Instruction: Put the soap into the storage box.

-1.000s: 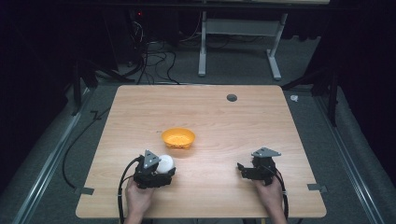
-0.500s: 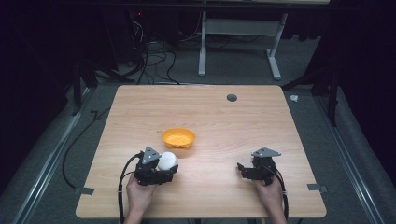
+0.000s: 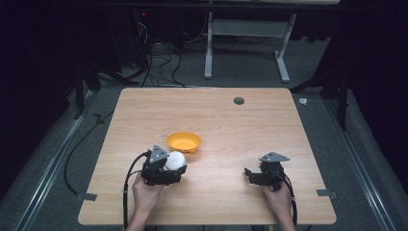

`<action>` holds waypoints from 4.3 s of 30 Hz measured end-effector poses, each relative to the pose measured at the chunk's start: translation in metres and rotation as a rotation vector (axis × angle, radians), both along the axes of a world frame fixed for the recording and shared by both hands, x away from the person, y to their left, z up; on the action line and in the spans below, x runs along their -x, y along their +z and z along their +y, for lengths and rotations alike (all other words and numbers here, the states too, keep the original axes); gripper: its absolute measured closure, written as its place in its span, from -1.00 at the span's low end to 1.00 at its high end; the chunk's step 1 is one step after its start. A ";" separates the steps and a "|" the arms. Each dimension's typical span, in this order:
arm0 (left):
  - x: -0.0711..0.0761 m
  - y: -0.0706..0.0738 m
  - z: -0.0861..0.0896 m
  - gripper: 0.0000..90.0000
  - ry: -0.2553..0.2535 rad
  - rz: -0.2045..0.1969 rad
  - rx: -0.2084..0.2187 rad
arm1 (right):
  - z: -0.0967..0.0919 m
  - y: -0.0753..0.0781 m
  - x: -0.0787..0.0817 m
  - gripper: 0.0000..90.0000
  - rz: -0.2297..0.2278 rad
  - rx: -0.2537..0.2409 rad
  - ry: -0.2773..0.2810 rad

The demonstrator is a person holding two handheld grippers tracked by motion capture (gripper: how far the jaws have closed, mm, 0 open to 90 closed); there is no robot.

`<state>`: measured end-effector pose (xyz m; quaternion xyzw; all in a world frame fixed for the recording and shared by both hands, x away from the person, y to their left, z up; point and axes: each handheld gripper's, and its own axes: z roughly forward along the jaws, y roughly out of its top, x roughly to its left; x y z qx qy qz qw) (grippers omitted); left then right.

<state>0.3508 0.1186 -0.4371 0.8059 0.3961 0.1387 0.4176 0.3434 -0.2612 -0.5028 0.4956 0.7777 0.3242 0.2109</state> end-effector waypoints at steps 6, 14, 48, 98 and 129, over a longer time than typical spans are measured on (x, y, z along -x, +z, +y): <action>-0.008 0.004 -0.004 -0.48 -0.006 -0.001 -0.001 | 0.000 0.000 0.000 -0.54 0.000 0.001 0.000; -0.017 0.007 -0.009 -0.48 -0.018 0.003 -0.011 | 0.000 0.000 0.000 -0.54 0.000 0.001 0.000; -0.055 0.016 -0.017 -0.48 0.023 0.016 -0.013 | 0.000 0.000 0.000 -0.54 0.000 0.002 0.000; -0.107 -0.016 -0.039 -0.49 0.128 0.111 -0.138 | 0.000 0.000 0.000 -0.54 0.000 0.000 0.001; -0.089 0.012 -0.025 -0.42 0.110 0.027 -0.056 | 0.000 0.000 0.000 -0.54 0.000 0.000 0.001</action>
